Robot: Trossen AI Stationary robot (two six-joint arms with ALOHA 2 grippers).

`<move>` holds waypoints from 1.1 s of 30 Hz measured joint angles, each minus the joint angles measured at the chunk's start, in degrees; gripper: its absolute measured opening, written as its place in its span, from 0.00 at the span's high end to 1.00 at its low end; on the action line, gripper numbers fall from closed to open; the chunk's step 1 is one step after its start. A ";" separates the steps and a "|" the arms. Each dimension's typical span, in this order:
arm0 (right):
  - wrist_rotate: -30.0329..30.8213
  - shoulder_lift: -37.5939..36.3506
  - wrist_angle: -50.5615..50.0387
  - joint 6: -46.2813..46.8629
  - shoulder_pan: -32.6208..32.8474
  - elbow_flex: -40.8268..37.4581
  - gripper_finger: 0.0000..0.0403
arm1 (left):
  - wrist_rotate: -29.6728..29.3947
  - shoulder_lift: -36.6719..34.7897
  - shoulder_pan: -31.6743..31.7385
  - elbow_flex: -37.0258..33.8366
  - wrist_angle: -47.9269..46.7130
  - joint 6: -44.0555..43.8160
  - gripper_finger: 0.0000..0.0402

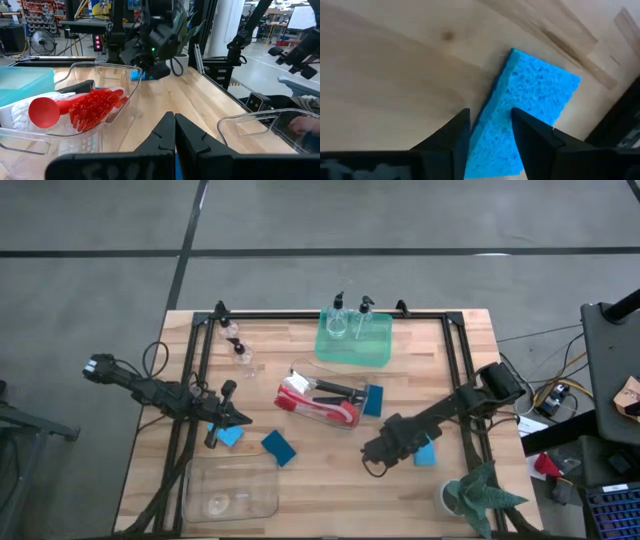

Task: Pick & Place Kitchen Sink Supplies
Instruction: Put the blue sponge into the bottom transparent bin

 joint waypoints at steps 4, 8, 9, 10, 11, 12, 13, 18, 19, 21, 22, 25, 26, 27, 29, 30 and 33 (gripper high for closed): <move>-0.96 -0.26 0.82 0.87 -0.01 -2.82 0.68 | 0.00 -0.01 0.00 0.00 0.00 0.01 0.99; -1.31 -0.53 3.13 0.44 -0.09 -4.63 0.71 | 0.01 -0.01 0.00 0.00 0.00 0.00 0.99; -1.32 -0.52 3.81 0.00 -0.09 -4.85 0.73 | 0.01 -0.01 -0.01 0.00 0.00 0.00 0.99; -1.34 -0.51 4.23 -0.22 -0.07 -4.89 0.76 | 0.01 -0.01 0.02 0.00 0.00 0.01 0.99; -1.38 -0.49 4.49 -0.28 -0.07 -4.87 0.79 | 0.01 -0.01 0.02 0.00 0.00 -0.01 0.99; -1.42 -0.46 4.65 -0.27 -0.09 -4.81 0.82 | 0.01 -0.01 -0.01 0.00 0.00 -0.01 0.99; -1.36 -0.40 4.75 -0.35 -0.07 -4.66 0.85 | 0.00 -0.01 0.00 0.00 0.00 0.00 0.99; -0.11 -0.23 4.14 -1.71 0.04 -3.03 0.96 | 0.01 0.00 -0.01 0.00 0.00 0.00 0.99; 0.23 -0.13 3.79 -2.30 0.07 -2.47 0.96 | -0.01 -0.01 0.01 0.00 0.00 -0.01 0.99; 1.57 -0.04 4.65 -3.40 0.07 -0.79 0.97 | 0.00 -0.01 0.00 0.00 0.00 0.01 0.99; 2.42 -0.04 5.60 -4.24 0.03 0.27 0.98 | 0.01 -0.01 0.00 0.00 0.00 0.01 0.99; 4.43 0.02 6.03 -7.40 0.00 3.65 0.98 | -0.01 0.01 0.01 0.00 0.00 0.00 0.99; 5.31 0.02 6.15 -8.38 0.00 5.00 0.98 | 0.01 -0.01 0.00 0.00 0.00 0.01 0.99; 5.98 0.02 6.15 -9.17 0.00 6.46 0.98 | 0.01 -0.01 -0.01 0.00 0.00 0.00 0.99; 7.05 0.02 6.04 -11.17 0.04 9.18 0.98 | 0.00 0.00 0.01 0.00 0.00 0.00 0.99; 7.54 0.02 5.82 -12.41 0.06 10.54 0.98 | 0.01 -0.01 0.00 0.00 0.00 0.00 0.99; 8.75 0.00 6.56 -16.34 0.63 14.70 0.98 | 0.01 -0.01 0.01 0.00 0.00 0.00 0.99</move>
